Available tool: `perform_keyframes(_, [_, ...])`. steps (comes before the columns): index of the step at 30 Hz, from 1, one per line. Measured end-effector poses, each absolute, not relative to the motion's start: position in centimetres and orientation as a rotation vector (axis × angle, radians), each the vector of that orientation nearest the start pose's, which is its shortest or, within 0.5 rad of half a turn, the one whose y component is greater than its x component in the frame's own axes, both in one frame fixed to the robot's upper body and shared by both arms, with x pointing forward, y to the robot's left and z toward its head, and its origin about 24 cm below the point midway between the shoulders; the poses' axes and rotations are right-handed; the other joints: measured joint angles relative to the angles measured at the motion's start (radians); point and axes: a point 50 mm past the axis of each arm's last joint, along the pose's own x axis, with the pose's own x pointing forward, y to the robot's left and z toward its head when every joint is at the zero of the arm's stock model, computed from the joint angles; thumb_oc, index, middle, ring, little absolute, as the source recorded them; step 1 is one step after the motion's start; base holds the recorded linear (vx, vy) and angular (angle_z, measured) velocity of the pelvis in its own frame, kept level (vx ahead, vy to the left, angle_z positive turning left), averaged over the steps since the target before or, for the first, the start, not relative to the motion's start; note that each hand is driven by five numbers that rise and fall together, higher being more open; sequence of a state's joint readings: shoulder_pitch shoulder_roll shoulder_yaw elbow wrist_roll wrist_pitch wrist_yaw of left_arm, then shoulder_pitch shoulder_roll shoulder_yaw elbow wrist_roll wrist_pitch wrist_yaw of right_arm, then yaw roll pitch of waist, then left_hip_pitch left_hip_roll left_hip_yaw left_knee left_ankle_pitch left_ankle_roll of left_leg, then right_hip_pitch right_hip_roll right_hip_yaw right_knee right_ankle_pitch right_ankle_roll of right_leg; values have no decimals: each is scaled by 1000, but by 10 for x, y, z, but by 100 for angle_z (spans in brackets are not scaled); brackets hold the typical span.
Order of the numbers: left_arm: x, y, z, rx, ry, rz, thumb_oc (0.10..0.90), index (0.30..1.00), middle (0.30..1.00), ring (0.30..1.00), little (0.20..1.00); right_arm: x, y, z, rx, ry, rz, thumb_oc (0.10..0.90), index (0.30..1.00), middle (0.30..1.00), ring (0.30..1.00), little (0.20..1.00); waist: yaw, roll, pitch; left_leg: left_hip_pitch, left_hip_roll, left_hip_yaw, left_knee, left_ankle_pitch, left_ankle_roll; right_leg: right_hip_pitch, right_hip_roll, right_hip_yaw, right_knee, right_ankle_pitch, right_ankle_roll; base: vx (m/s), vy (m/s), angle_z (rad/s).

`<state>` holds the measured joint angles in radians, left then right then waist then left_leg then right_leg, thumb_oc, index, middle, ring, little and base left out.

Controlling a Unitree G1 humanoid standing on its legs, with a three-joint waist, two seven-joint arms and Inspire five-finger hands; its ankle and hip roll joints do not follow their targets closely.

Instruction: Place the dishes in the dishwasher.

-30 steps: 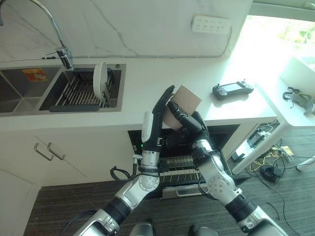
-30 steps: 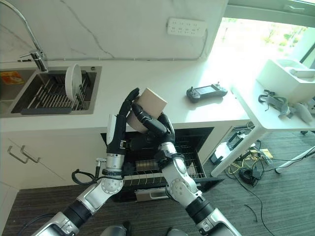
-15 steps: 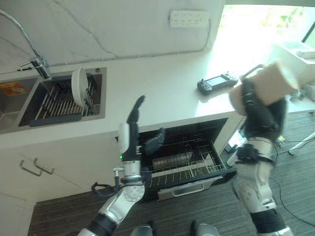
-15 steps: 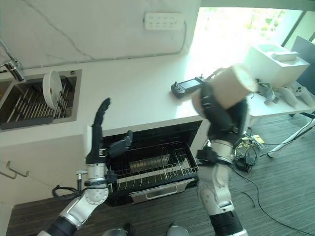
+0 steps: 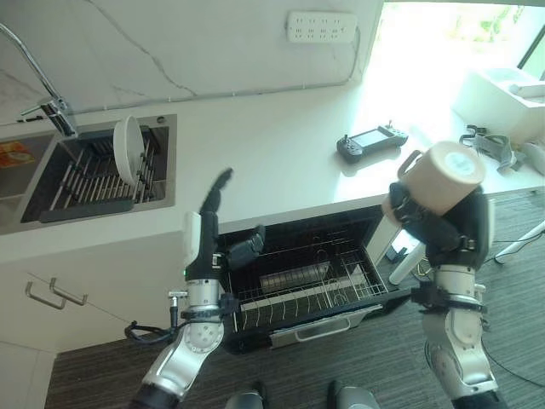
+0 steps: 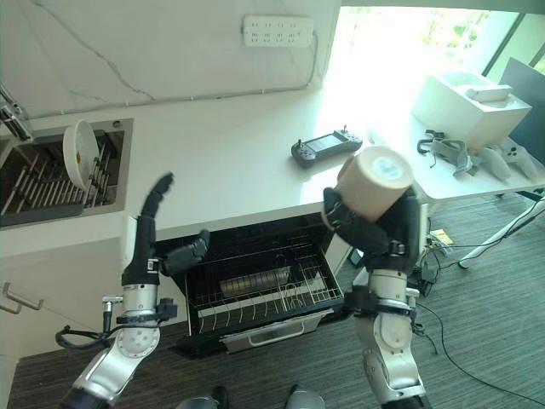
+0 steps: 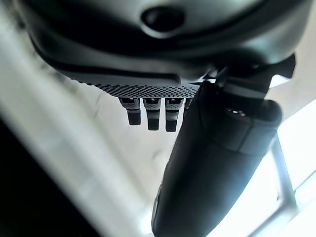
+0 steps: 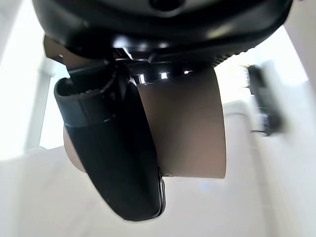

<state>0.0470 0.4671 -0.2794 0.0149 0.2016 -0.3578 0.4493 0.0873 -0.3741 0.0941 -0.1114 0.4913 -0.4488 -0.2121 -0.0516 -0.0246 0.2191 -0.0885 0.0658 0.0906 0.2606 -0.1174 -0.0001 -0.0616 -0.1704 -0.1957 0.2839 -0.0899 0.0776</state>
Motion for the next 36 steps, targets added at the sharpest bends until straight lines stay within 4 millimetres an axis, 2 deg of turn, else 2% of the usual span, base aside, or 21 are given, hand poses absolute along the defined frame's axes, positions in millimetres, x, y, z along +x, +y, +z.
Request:
perform_keyframes(4, [216,188,42,491,-186,-157,800,900,900,900,900,215,-227,58,141,-234,-170,400,300,300,300,300,1,0,6,-5,-2,0,-5,4,-7,-2,-2,-5,-6,-2,2,-5,3,1])
perform_keyframes(6, [210,187,35,467,-111,-291,800,900,900,900,900,215,-231,52,150,-206,-180,400,300,300,300,300,1,7,14,-6,-3,0,-5,4,-7,-2,-3,-6,-8,-1,2,0,0,0])
perform_keyframes(8, [208,179,31,417,-53,-426,800,900,900,900,900,219,-230,54,148,-213,-154,400,300,300,300,300,5,21,22,-7,-4,-2,-6,4,-8,-1,-5,-9,-8,-1,3,23,5,7])
perform_keyframes(10, [205,167,36,361,-53,-549,800,900,900,900,900,226,-230,57,136,-221,-134,400,300,300,300,300,15,35,24,-14,-5,-2,-7,6,-9,0,-10,-21,-7,-1,3,29,-11,18])
perform_keyframes(11, [206,169,40,381,-50,-588,800,900,900,900,900,227,-237,54,103,-196,-136,400,300,300,300,300,29,38,23,-15,-5,-4,-10,6,-5,6,-14,-35,-7,-1,3,72,-41,72])
perform_keyframes(12, [207,180,43,400,-20,-601,800,900,900,900,900,226,-248,39,67,-114,-167,400,300,300,300,300,29,40,23,-19,9,29,-14,6,-1,22,-25,-45,-5,-9,6,74,-40,87])
perform_keyframes(15, [210,188,33,382,101,-672,800,900,900,900,900,229,-253,18,49,4,-184,400,300,300,300,300,36,44,21,-16,-3,14,-9,19,3,46,-33,-48,-3,-26,9,71,-25,55])
perform_keyframes(17, [204,187,24,396,210,-783,800,900,900,900,900,231,-251,11,11,48,-160,400,300,300,300,300,55,46,22,-18,-6,12,-4,26,-5,45,-34,-48,-3,-27,10,70,-10,9])
perform_keyframes(19, [199,185,16,395,287,-848,800,900,900,900,900,234,-246,12,10,47,-131,400,300,300,300,300,57,46,22,-20,-8,10,-4,27,-5,47,-36,-51,-4,-27,11,103,-10,5])
perform_keyframes(20, [200,185,15,453,325,-903,800,900,900,900,900,240,-247,14,2,52,-122,400,300,300,300,300,57,47,22,-20,-8,5,-4,29,-5,53,-39,-58,-7,-27,13,86,2,7])
perform_keyframes(26, [221,183,23,726,321,-995,800,900,900,900,900,258,-263,8,-78,133,-148,400,300,300,300,300,56,58,24,-57,-8,-19,3,45,-8,33,-39,-81,-2,-24,15,-7,26,14])
perform_keyframes(28, [238,171,37,845,237,-1068,800,900,900,900,900,270,-275,11,-205,180,-136,400,300,300,300,300,56,81,60,-99,-8,-39,31,48,-7,13,-33,-98,4,-16,16,-37,31,24])
perform_keyframes(30, [245,163,43,908,190,-1097,800,900,900,900,900,276,-281,9,-228,212,-146,400,300,300,300,300,56,94,88,-105,-9,-44,39,49,-6,13,-33,-104,5,-12,18,20,1,11])
perform_keyframes(33, [249,157,47,984,129,-1110,800,900,900,900,900,275,-292,-2,-242,283,-191,400,300,300,300,300,59,94,122,-89,-13,-50,50,48,-4,42,-33,-116,-5,-12,19,52,-16,10])
perform_keyframes(36, [250,152,49,1044,57,-1075,800,900,900,900,900,279,-293,-1,-273,296,-192,400,300,300,300,300,61,90,150,-81,-15,-52,51,49,-4,53,-32,-118,-11,-9,22,16,-8,3])
